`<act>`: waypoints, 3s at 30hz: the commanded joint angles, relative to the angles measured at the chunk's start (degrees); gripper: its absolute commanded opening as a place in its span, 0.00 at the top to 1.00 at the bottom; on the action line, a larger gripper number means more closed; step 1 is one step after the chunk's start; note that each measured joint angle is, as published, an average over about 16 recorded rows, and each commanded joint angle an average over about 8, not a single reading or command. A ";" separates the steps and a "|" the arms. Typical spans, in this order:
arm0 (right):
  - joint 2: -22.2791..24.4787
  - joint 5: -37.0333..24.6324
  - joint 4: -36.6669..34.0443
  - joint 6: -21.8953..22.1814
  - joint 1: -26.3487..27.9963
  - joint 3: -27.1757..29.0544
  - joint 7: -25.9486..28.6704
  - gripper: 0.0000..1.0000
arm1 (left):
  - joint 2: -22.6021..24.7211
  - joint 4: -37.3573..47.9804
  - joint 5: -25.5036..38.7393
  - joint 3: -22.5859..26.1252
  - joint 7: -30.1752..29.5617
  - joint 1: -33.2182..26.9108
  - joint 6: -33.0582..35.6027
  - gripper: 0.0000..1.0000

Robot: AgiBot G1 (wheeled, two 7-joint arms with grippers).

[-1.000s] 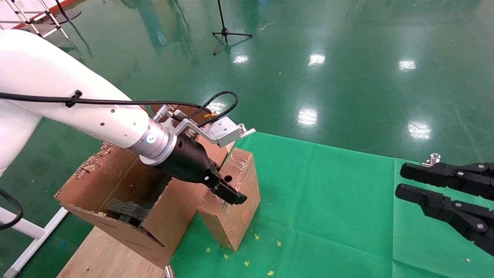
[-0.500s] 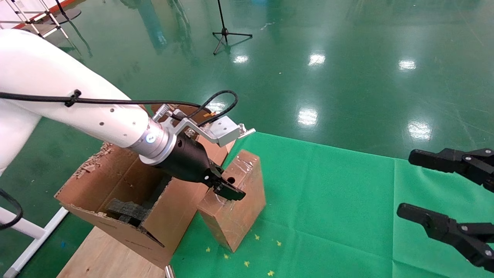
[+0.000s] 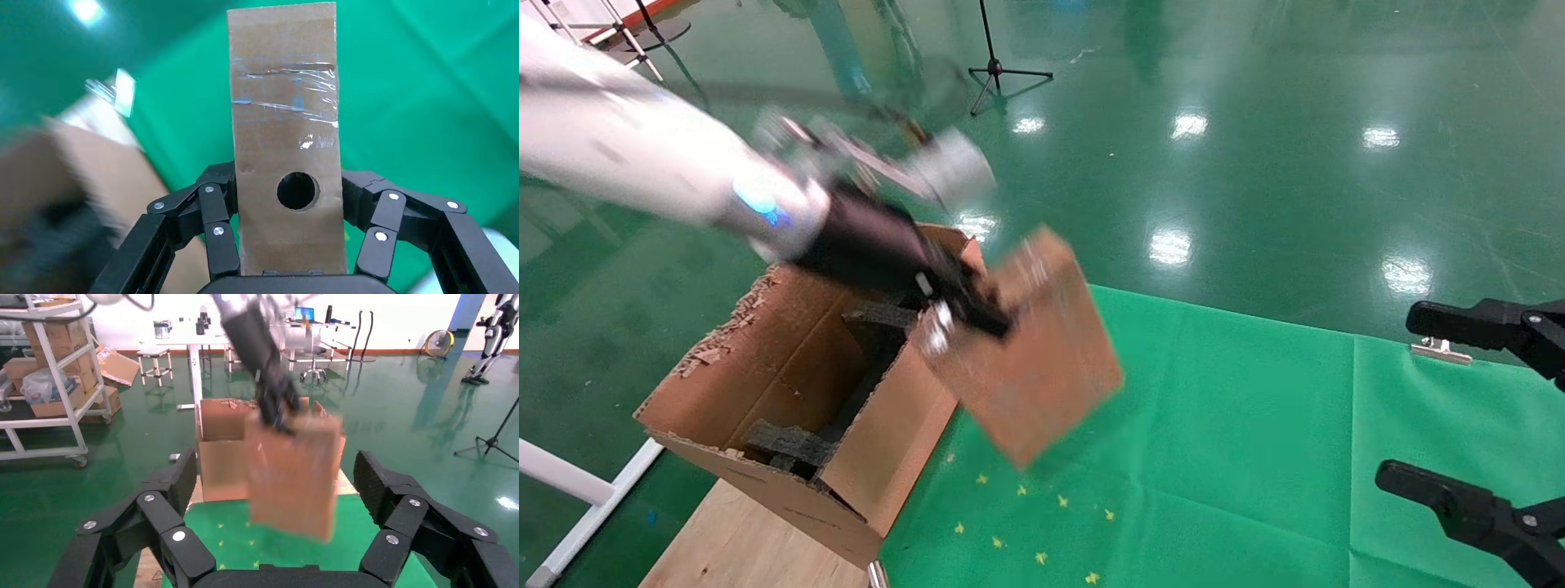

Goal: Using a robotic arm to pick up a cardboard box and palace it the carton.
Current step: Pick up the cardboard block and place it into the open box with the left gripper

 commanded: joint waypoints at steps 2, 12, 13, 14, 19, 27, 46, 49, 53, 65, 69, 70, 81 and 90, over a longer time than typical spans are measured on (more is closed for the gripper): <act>0.00 0.00 0.00 0.00 0.00 0.00 0.00 0.00 | -1.98 1.87 -1.66 -2.22 3.26 -3.35 -0.09 1.00; 0.00 0.00 0.00 0.00 0.00 0.00 0.00 0.00 | -7.90 10.78 9.54 -2.44 13.47 -12.13 -1.62 1.00; 0.00 0.00 0.00 0.00 0.00 0.00 0.00 0.00 | -8.25 11.79 10.84 -2.02 14.21 -12.32 -1.67 1.00; 0.00 0.00 0.00 0.00 0.00 0.00 0.00 0.00 | -8.52 12.84 11.95 -1.58 14.89 -12.34 -1.70 1.00; 0.00 0.00 0.00 0.00 0.00 0.00 0.00 0.00 | -8.64 18.83 15.58 0.67 17.99 -10.58 -2.41 1.00; 0.00 0.00 0.00 0.00 0.00 0.00 0.00 0.00 | -6.87 26.38 19.14 2.90 20.12 -6.67 -7.31 1.00; 0.00 0.00 0.00 0.00 0.00 0.00 0.00 0.00 | -0.18 49.62 21.19 3.54 20.51 1.21 -24.72 1.00; 0.00 0.00 0.00 0.00 0.00 0.00 0.00 0.00 | 1.12 52.37 21.96 3.97 20.73 1.79 -26.33 1.00; 0.00 0.00 0.00 0.00 0.00 0.00 0.00 0.00 | 2.70 55.64 22.47 4.36 21.35 2.71 -27.99 1.00; 0.00 0.00 0.00 0.00 0.00 0.00 0.00 0.00 | 8.12 64.32 22.23 4.51 23.89 7.35 -34.07 1.00; 0.00 0.00 0.00 0.00 0.00 0.00 0.00 0.00 | 9.49 67.00 21.56 4.12 24.46 8.84 -35.96 1.00; 0.00 0.00 0.00 0.00 0.00 0.00 0.00 0.00 | 9.73 67.55 21.36 3.99 24.55 9.24 -36.56 1.00; 0.01 0.01 -0.01 0.01 -0.01 0.00 0.00 0.00 | 10.70 69.88 19.76 2.82 25.05 11.76 -42.03 0.00; 0.01 0.01 -0.01 0.01 -0.01 0.00 -0.01 0.00 | 10.52 69.57 19.87 2.98 24.97 11.38 -41.10 0.00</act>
